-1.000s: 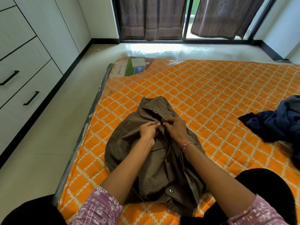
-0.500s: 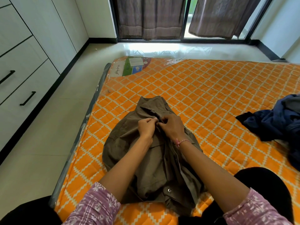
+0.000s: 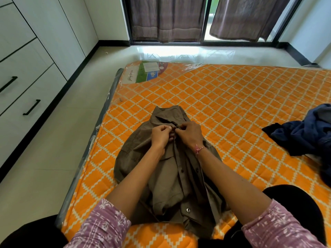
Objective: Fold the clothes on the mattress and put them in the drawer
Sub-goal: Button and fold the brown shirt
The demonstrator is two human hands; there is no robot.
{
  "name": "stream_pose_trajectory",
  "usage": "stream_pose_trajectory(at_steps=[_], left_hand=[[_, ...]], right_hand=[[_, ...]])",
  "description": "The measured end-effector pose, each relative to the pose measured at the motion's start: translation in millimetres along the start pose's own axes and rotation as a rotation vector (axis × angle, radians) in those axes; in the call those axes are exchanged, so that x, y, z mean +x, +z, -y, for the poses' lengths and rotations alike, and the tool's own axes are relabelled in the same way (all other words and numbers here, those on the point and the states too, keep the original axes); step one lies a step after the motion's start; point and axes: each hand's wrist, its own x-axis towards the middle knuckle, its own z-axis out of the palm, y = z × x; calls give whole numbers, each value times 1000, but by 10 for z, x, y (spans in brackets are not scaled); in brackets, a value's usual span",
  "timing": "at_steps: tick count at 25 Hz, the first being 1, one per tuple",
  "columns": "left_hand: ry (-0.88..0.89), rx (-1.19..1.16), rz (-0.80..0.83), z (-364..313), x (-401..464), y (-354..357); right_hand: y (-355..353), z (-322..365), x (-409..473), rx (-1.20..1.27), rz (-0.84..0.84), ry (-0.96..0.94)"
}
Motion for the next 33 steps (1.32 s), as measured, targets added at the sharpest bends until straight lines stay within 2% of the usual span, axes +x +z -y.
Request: stream_pose_trajectory(at_steps=[5,10,13,15,17,19,23,25,27,29,30,31,33], left_hand=[[-174,139,275,146,-142,-4],[-82,87,248,176,-186,236],[-111,-48,227,180,-229,344],[-114,-74,195,204,-241,351],[-66,30,140,228,-262,301],[-5,168,108,231,-290,223],[34,381,59,120,-362,35],[31,460,43,43,-400,-47],[70,549,24,5,-446,-75],[130,591,22,11,-510,-61],[153,600,29,22,-538,-54],[172,617,34,29,-566,-48],[192,635,39,43,-598,-49]], right_hand=[[-129,-58,250,275,28,175],[-110,-127,236,802,88,443],[-201,-216,128,1018,214,526],[-314,-299,35,893,304,482],[-410,-390,-111,540,372,397],[-446,-453,-261,334,367,330],[-452,-382,-313,286,120,313],[-453,-260,-318,303,61,357],[-435,-175,-360,499,82,415],[-440,-93,-499,725,224,440],[-436,-68,-573,740,280,409],[-418,-70,-617,661,267,358],[-392,-68,-664,380,32,244]])
